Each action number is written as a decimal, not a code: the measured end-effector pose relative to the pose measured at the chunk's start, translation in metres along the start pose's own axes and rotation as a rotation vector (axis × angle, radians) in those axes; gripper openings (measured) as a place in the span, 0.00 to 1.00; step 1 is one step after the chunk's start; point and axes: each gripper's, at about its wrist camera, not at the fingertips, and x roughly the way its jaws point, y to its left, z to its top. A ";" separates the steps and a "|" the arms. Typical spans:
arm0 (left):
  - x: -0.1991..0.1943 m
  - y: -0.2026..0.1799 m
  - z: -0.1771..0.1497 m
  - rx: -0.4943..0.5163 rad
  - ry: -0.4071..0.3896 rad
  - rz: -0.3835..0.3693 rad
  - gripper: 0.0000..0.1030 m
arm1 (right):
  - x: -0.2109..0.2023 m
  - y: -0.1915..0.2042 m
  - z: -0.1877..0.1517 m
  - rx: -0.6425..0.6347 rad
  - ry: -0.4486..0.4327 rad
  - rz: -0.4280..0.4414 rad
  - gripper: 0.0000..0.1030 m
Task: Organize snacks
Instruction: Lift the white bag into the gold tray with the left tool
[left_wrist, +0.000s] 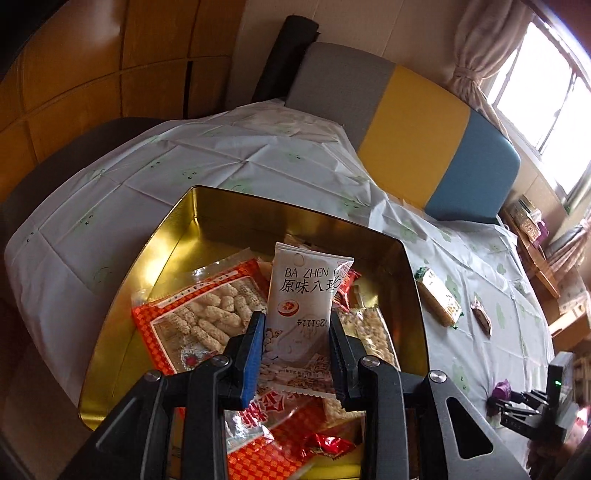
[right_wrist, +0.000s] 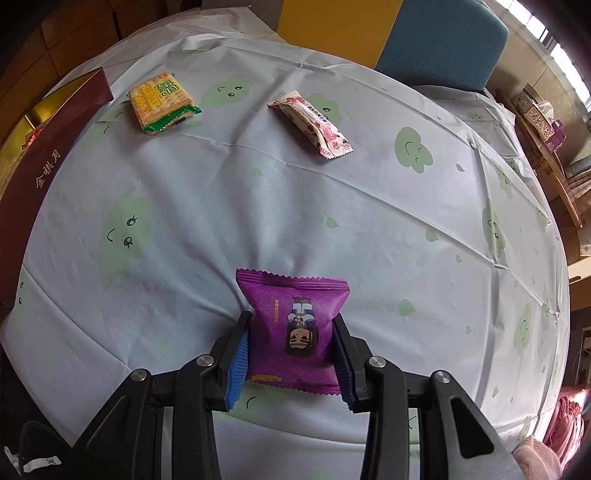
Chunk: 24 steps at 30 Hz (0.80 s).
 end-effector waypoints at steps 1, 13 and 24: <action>0.003 0.002 0.003 -0.010 0.001 0.002 0.32 | 0.000 0.001 0.000 -0.002 0.000 -0.001 0.39; 0.033 0.020 0.002 -0.068 0.053 0.106 0.36 | -0.002 0.001 0.001 -0.007 0.001 -0.004 0.39; 0.008 0.005 -0.028 0.059 0.007 0.157 0.36 | -0.002 0.005 0.001 -0.017 -0.003 -0.021 0.40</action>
